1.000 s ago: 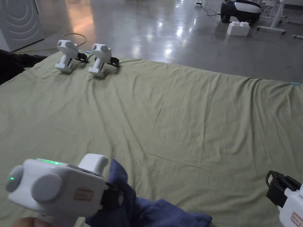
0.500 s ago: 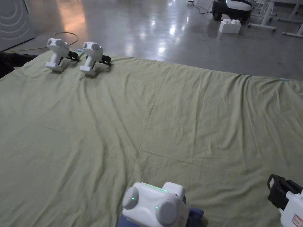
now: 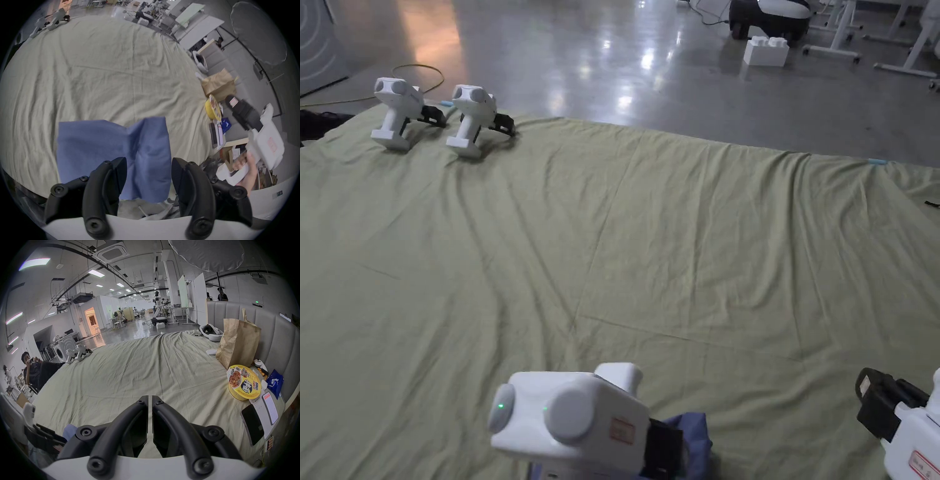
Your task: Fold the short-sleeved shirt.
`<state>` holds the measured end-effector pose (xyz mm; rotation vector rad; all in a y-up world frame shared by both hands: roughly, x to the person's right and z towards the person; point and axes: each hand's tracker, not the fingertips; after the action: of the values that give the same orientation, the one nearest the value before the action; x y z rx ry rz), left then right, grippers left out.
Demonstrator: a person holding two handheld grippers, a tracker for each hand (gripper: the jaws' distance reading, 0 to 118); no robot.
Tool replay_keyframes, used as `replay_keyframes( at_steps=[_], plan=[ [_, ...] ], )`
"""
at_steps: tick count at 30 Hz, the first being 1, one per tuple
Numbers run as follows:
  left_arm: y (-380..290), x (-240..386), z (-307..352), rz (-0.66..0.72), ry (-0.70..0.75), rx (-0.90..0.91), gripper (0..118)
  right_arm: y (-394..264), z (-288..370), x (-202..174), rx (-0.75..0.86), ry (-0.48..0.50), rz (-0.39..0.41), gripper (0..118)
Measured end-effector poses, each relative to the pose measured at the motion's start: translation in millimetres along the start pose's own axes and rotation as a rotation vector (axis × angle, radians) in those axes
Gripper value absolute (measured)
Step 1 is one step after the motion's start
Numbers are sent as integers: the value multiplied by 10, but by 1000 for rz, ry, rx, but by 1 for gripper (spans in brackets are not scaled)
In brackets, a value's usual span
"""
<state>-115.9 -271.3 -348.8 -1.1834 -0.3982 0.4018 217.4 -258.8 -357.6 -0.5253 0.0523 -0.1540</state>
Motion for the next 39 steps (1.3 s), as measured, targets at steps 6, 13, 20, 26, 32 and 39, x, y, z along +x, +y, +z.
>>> replay_keyframes(
  at_steps=[6,13,20,26,32,39],
  plan=[
    [-72,-141,-222,39,28,3,63,-25,-2,-26,-6,6,2,6],
    [-382,-16,-852,-44,24,-90,19,-83,-29,-56,-28,5,17,6],
    [-508,-126,-867,-63,11,5,12,-88,11,-133,-25,21,41,6],
    [-380,-89,-252,-229,40,267,10,59,68,-344,71,34,91,6],
    [-96,6,444,-384,211,645,6,328,96,-654,213,43,131,6],
    [87,-34,817,-412,403,1018,6,538,215,-983,389,-38,176,6]
  ],
)
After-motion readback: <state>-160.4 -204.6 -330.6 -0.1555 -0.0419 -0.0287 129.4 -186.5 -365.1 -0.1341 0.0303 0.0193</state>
